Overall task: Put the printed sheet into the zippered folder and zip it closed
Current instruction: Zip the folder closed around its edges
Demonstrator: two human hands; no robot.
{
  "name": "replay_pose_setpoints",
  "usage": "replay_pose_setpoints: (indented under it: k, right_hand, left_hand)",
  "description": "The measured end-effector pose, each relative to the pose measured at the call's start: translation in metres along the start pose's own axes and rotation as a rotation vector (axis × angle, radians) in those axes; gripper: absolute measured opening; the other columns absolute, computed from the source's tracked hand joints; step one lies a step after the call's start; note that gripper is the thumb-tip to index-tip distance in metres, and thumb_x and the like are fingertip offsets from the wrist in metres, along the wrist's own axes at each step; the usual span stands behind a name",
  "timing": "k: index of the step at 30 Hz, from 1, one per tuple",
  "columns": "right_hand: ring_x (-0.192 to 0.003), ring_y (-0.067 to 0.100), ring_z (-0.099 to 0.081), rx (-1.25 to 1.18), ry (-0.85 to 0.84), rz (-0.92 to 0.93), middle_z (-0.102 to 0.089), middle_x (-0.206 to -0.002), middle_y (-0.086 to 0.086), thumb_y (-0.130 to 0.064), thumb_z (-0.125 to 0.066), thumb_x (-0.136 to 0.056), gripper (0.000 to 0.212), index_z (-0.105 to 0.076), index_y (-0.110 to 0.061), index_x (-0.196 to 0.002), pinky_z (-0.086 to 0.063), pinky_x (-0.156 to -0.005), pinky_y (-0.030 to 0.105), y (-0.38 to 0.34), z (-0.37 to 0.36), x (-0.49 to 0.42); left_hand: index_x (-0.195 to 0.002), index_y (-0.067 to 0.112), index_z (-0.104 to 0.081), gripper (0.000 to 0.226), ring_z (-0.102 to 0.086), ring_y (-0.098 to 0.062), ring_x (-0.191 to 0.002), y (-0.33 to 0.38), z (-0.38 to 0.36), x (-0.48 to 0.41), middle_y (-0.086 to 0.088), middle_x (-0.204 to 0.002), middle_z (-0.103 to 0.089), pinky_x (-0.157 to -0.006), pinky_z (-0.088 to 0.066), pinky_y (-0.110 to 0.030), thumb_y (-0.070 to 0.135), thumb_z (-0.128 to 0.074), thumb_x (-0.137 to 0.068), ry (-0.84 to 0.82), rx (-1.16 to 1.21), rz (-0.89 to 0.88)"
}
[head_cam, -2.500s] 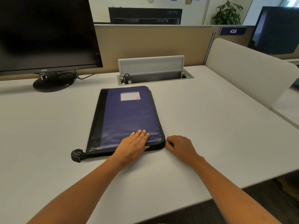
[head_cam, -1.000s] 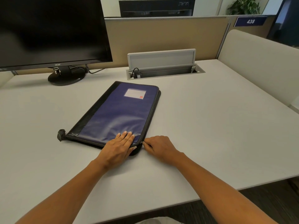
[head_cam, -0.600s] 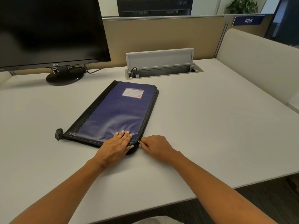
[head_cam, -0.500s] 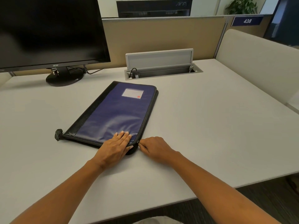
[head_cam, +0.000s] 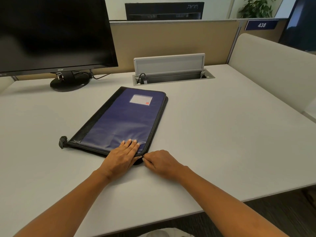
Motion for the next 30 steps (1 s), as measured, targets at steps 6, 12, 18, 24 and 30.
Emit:
replay_pose_setpoints:
  k: [6,12,18,24,30]
  right_hand:
    - [-0.068,0.033,-0.053,0.007,-0.017,-0.005,-0.065,-0.079,0.018,-0.021,-0.039,-0.094,0.027,-0.047,-0.011,-0.069,-0.027,-0.059,0.031,0.005,0.006,-0.001]
    - [-0.067,0.031,-0.053,0.056,-0.001,-0.032,-0.064,-0.078,0.016,-0.022,-0.038,-0.094,0.026,-0.039,-0.015,-0.068,-0.028,-0.057,0.031,0.014,0.009,-0.005]
    - [-0.067,0.030,-0.055,0.056,0.028,-0.070,-0.065,-0.077,0.014,-0.024,-0.038,-0.093,0.027,-0.040,-0.016,-0.067,-0.030,-0.056,0.031,0.020,0.008,-0.007]
    - [-0.071,0.032,-0.056,0.033,0.114,-0.095,-0.066,-0.082,0.014,-0.025,-0.039,-0.094,0.029,-0.050,-0.011,-0.071,-0.029,-0.058,0.031,0.019,0.009,-0.003]
    - [-0.072,0.030,-0.056,-0.034,0.210,-0.139,-0.061,-0.080,0.013,-0.023,-0.045,-0.091,0.026,-0.055,-0.006,-0.076,-0.039,-0.058,0.035,0.014,0.007,0.000]
  left_hand:
    - [-0.098,-0.003,-0.069,0.076,-0.069,-0.030,-0.089,-0.001,-0.002,0.001,-0.017,-0.098,-0.072,-0.071,-0.056,-0.040,0.034,-0.003,-0.100,-0.005,-0.010,-0.005]
    - [-0.098,-0.003,-0.069,0.076,-0.069,-0.030,-0.090,-0.001,-0.003,0.001,-0.017,-0.098,-0.072,-0.071,-0.056,-0.040,0.033,-0.002,-0.100,-0.035,-0.003,0.004]
    - [-0.098,-0.003,-0.069,0.076,-0.069,-0.030,-0.090,-0.002,-0.001,0.001,-0.017,-0.098,-0.072,-0.071,-0.056,-0.040,0.033,-0.003,-0.100,-0.098,0.019,0.047]
    - [-0.098,-0.001,-0.070,0.077,-0.069,-0.028,-0.090,-0.001,0.003,0.000,-0.016,-0.098,-0.072,-0.073,-0.056,-0.038,0.033,-0.001,-0.100,-0.184,0.016,0.063]
    - [-0.098,-0.001,-0.071,0.057,-0.069,-0.029,-0.090,-0.001,0.013,0.000,-0.016,-0.098,-0.072,-0.068,-0.057,-0.040,0.041,-0.033,-0.091,-0.265,0.063,0.190]
Point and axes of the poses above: each hand's wrist, its own x-axis away from the middle knuckle, its own z-axis out of the back of the hand, y = z × x, the point moved 4 cm from there along -x, towards the middle knuckle
